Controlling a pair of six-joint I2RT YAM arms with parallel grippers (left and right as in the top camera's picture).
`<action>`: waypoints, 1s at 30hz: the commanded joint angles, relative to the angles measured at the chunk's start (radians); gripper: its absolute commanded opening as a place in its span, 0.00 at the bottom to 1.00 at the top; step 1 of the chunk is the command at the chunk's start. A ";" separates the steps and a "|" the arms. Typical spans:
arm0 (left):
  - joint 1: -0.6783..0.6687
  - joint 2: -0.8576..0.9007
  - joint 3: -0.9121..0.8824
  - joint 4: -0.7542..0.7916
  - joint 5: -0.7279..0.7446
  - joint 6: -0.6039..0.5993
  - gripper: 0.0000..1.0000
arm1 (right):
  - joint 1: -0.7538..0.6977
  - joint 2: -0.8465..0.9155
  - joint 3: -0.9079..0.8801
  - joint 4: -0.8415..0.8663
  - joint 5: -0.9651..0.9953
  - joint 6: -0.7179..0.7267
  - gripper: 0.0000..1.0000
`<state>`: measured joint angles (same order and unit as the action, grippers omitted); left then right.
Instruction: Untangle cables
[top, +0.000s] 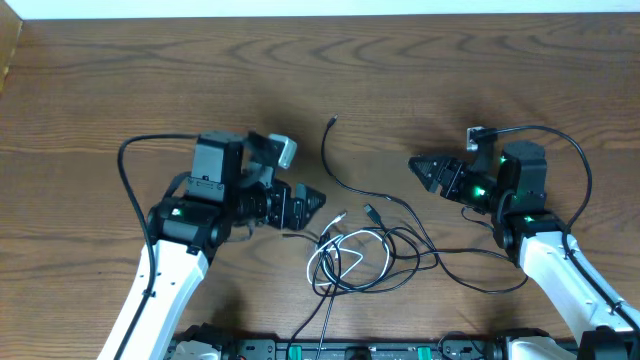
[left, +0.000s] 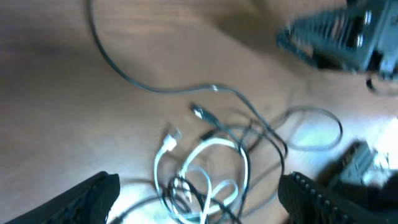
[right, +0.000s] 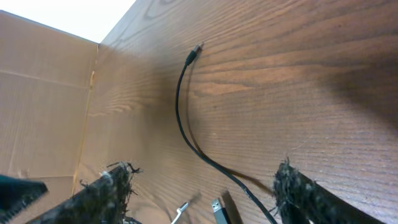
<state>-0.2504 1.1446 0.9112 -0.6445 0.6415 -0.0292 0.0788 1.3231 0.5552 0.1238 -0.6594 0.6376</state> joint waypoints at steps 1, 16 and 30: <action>-0.006 0.005 0.009 -0.108 0.119 0.204 0.88 | 0.003 0.002 0.000 0.000 -0.013 -0.018 0.82; -0.262 0.072 -0.040 -0.221 -0.145 0.288 0.88 | 0.004 0.002 0.000 0.008 -0.018 -0.002 0.91; -0.268 0.375 -0.043 -0.146 -0.233 0.199 0.75 | 0.009 0.002 0.000 0.021 -0.025 0.005 0.91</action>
<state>-0.5156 1.4773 0.8761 -0.7994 0.4149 0.1921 0.0834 1.3231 0.5552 0.1471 -0.6689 0.6395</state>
